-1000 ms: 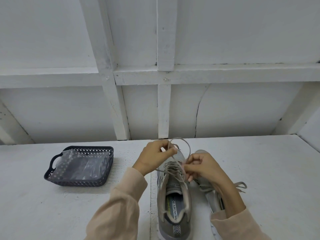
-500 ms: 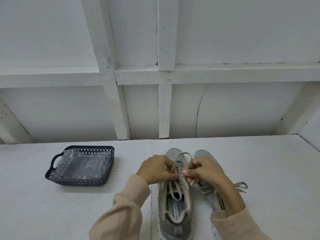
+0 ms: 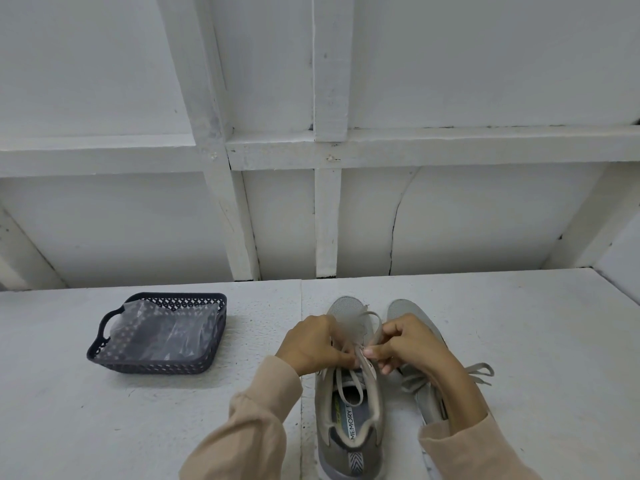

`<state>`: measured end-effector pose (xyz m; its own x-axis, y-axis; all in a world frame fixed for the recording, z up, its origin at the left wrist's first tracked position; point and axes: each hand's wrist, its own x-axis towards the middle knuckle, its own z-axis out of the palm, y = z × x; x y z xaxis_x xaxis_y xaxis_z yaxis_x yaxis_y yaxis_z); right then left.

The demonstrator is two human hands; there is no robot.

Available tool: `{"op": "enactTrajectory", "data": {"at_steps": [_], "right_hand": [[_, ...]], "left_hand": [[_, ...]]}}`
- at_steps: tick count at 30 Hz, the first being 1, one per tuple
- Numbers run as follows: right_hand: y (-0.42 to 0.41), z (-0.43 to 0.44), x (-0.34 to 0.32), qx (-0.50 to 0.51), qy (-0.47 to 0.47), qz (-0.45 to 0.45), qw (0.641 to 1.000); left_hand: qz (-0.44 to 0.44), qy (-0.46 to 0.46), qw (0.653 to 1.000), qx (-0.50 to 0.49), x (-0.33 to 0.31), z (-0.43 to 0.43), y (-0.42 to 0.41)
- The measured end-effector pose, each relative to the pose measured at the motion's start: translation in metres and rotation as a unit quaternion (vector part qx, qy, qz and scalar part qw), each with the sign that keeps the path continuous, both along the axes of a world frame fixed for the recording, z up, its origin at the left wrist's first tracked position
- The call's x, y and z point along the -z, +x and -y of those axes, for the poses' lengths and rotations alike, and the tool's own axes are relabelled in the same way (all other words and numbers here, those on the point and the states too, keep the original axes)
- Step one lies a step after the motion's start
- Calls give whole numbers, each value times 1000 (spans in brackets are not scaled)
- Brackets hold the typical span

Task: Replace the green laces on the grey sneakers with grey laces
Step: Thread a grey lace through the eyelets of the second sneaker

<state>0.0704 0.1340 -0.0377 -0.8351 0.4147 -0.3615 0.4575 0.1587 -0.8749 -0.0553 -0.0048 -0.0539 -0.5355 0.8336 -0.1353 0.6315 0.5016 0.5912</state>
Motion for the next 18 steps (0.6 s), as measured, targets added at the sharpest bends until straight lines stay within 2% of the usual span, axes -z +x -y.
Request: {"op": "enactTrajectory", "data": {"at_steps": [7,18], "right_hand": [[2,-6,2,-17,-15,7,1000],[2,-4,5,-8,-49,-33,998]], "left_hand": [[36,31,999,-17,5,1,1],[85,66,994,-1,10,2,0]]}}
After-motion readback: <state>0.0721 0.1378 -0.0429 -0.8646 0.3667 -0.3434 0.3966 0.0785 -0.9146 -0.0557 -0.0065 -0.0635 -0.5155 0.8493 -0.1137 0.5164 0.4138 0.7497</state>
